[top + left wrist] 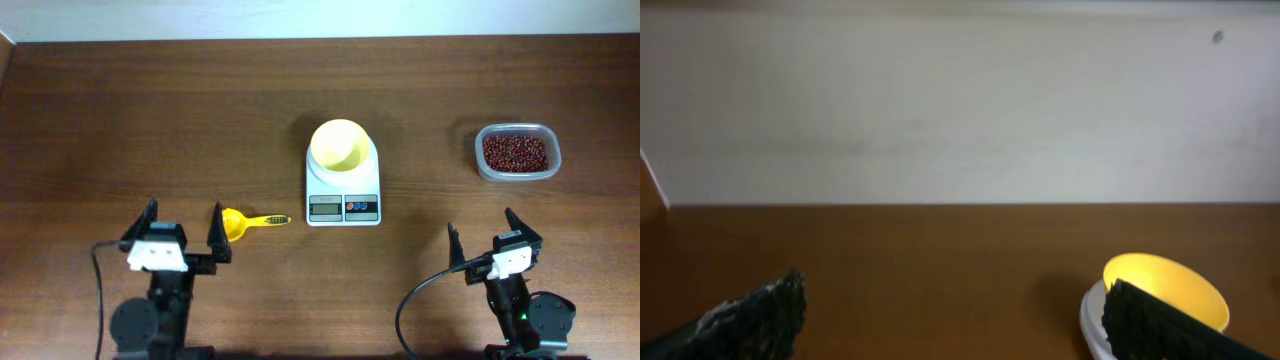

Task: Scoop item into bowl and weigh 50g on scale
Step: 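Move left gripper down to the yellow scoop and grasp it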

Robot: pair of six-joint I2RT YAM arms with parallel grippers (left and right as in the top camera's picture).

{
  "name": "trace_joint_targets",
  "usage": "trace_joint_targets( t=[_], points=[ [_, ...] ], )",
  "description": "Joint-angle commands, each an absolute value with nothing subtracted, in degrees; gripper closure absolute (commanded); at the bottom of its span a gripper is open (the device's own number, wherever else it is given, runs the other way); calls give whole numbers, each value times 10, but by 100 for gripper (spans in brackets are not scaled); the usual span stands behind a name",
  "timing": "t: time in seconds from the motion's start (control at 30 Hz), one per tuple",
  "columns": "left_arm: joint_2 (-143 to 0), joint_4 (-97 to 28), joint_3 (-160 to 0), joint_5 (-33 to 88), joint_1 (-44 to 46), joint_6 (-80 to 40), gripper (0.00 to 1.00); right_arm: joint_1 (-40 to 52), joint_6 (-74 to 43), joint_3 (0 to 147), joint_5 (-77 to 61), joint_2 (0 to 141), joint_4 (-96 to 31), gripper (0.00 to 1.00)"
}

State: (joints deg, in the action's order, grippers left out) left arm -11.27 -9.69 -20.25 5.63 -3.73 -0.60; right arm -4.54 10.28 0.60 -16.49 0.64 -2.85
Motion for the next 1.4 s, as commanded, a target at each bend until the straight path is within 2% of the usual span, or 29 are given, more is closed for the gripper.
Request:
trace_joint_targets(
  t=[0.0,0.07,0.2,0.3,0.43,0.5,0.67,0.83,1.0,1.07,1.27,1.33,1.37],
  points=[
    [-226,-136,-305,46,-39,-61,1,-42,101,3,-162,2,-32,1],
    [-305,-225,-388,47,-39,-135,1,-42,101,3,-162,2,-32,1],
    [-418,-334,-501,82,-39,-148,1,-42,101,3,-162,2,-32,1],
    [-458,-343,-517,191,-39,-147,1,-42,101,3,-162,2,-32,1],
    [-504,-367,-517,208,-39,-148,1,-42,101,3,-162,2,-32,1],
    [-527,-350,-517,206,-39,-155,1,-42,101,3,-162,2,-32,1],
    [-547,-387,-517,91,-39,-366,1,-42,101,3,-162,2,-32,1],
    [-547,-474,-533,14,-39,-500,6,-42,101,3,-162,2,-32,2],
    [-558,-553,-533,1,-39,-637,9,-42,101,3,-162,2,-32,1],
    [-581,-565,-533,-2,-39,-663,14,-42,101,3,-162,2,-32,1],
    [-719,-564,-533,24,-39,-668,16,-42,101,3,-162,2,-32,1],
    [-763,-562,-533,28,-39,-668,26,-42,101,3,-162,2,-32,1],
    [-785,-562,-533,28,-39,-668,27,-42,101,3,-162,2,-32,1]
  ],
)
